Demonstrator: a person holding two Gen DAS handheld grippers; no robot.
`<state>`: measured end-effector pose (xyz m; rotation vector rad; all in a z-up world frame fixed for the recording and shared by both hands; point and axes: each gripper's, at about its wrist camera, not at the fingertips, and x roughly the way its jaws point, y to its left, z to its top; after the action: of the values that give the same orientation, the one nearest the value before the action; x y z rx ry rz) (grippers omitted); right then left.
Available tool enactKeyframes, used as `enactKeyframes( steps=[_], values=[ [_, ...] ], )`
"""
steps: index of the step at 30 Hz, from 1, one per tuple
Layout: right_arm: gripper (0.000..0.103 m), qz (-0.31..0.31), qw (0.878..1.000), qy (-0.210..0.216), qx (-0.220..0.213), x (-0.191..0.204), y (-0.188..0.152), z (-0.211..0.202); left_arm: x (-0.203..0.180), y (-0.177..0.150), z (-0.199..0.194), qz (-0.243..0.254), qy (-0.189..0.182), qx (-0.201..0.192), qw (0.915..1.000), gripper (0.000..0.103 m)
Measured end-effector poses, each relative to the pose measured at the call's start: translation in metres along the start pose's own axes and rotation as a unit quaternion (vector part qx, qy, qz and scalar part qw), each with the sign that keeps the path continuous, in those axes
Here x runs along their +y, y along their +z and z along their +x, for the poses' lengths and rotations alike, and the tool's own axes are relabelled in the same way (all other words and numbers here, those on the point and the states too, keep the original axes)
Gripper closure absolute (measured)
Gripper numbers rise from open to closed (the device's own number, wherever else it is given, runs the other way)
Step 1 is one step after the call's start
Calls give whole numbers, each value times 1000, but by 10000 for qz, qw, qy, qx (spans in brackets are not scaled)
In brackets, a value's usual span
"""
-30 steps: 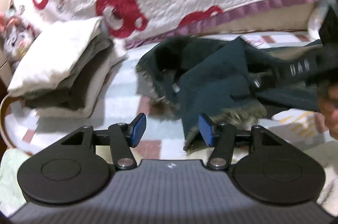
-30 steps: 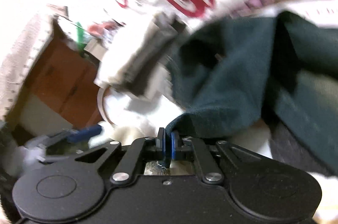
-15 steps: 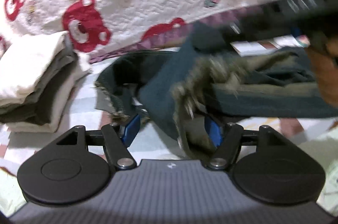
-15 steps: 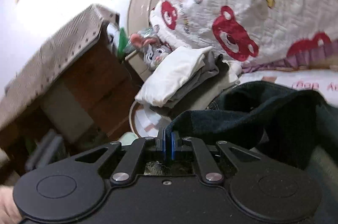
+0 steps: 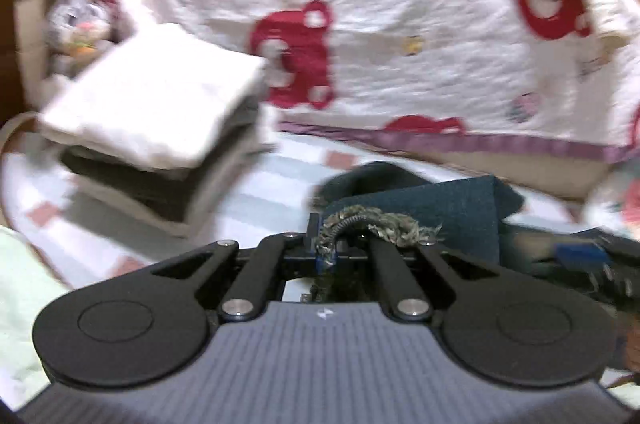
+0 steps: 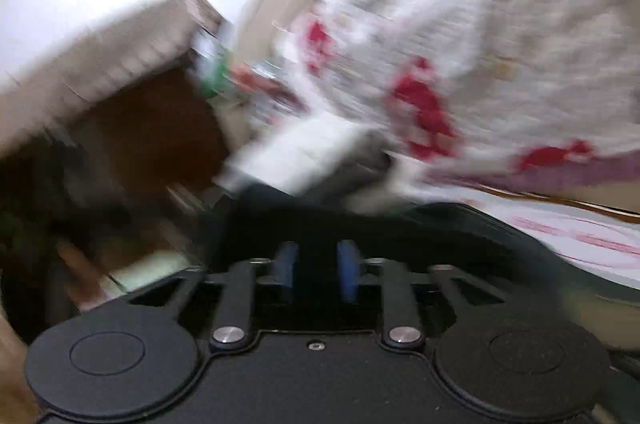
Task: Fold clothes
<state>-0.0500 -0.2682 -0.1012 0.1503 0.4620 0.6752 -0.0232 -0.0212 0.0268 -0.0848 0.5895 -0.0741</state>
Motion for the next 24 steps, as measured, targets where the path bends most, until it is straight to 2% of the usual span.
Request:
enactKeyframes(
  steps=[2, 4, 6, 9, 11, 15, 17, 20, 24],
  values=[
    [59, -363, 9949, -803, 482, -10, -33, -7, 7, -1, 1, 30, 136, 60, 9999, 100],
    [59, -819, 9753, -1698, 1150, -20, -75, -14, 13, -1, 3, 49, 253, 158, 9995, 100],
    [59, -577, 9644, -2028, 1598, -37, -109, -29, 11, 3, 8, 133, 323, 195, 9992, 100],
    [59, 9, 9564, -2368, 1711, -57, -136, -63, -1, 14, 13, 381, 410, 245, 9981, 100],
    [59, -72, 9504, -2588, 1725, -61, -141, -77, -8, 25, 13, 484, 430, 222, 9977, 100],
    [52, -559, 9352, -2924, 1916, -60, -146, -80, -7, 55, 6, 212, 300, 104, 9993, 100],
    [50, -670, 9299, -2983, 2045, -61, -145, -72, -9, 58, 10, 111, 259, 242, 9993, 100],
    [50, -618, 9352, -2829, 2039, -70, -150, -64, -14, 48, 22, 277, 396, 469, 9977, 100],
    [46, -602, 9430, -2572, 2022, -74, -140, -50, -7, 37, 33, 69, 490, 533, 9974, 100]
  ],
)
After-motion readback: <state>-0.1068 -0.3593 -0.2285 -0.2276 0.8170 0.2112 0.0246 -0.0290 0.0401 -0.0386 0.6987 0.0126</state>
